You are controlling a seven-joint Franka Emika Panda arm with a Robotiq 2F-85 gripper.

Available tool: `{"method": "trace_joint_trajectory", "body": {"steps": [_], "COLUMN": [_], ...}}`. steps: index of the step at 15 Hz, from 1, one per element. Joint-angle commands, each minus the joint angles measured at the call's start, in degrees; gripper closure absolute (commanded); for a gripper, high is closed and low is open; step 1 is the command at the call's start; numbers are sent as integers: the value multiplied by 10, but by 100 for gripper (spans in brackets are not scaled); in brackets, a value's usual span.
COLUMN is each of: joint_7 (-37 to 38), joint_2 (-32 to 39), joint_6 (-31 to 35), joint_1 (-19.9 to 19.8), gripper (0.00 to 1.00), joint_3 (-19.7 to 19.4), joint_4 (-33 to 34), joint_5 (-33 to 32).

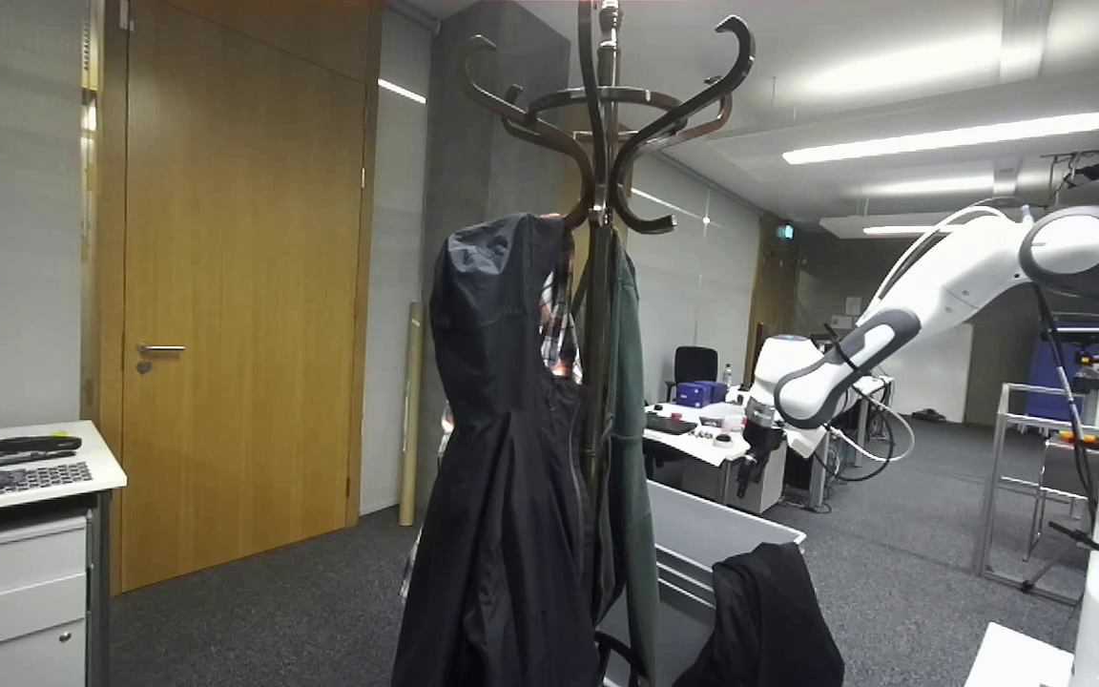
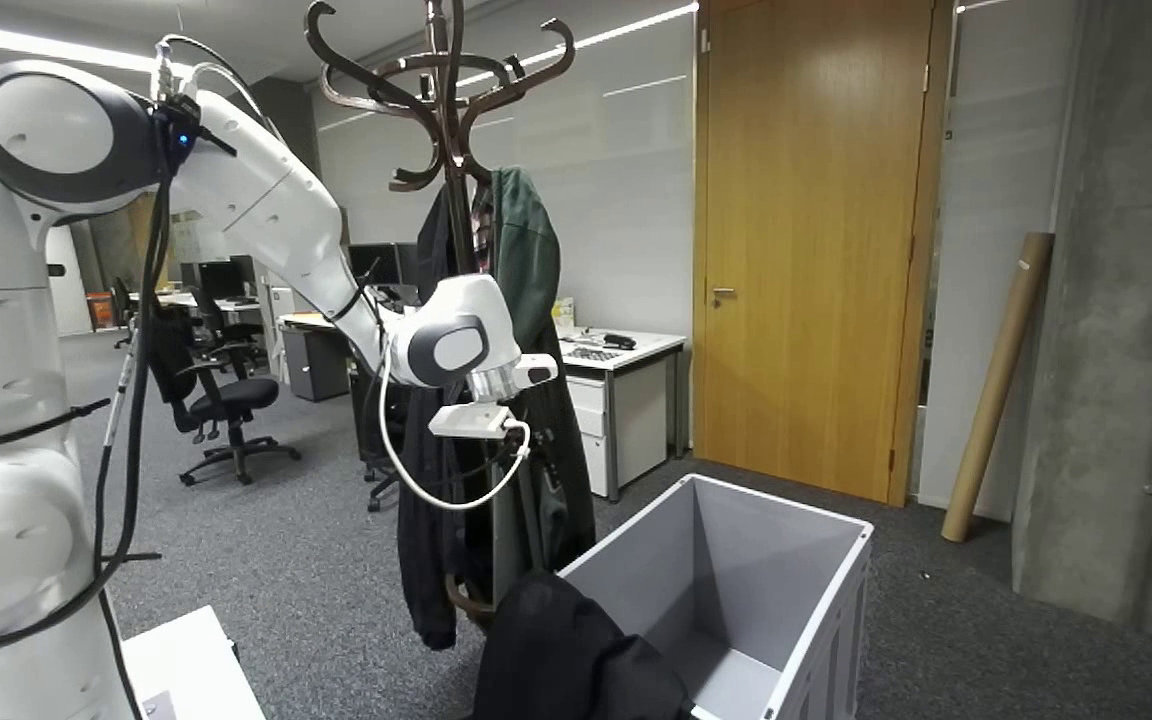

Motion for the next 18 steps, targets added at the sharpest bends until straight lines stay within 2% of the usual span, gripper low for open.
{"method": "trace_joint_trajectory", "body": {"steps": [1, 5, 6, 10, 13, 18], "joint_7": [-5, 28, 10, 11, 183, 425], "joint_2": [-100, -133, -96, -100, -79, -59], "joint_6": [-18, 5, -8, -7, 61, 96], "joint_1": [-15, -27, -20, -20, -60, -90], "gripper": [0, 0, 0, 0, 0, 0], "joint_3": [8, 10, 10, 11, 23, 35], "joint_4": [-114, -190, -145, -154, -154, -156], "joint_5": [4, -36, -14, -14, -150, -394]}}
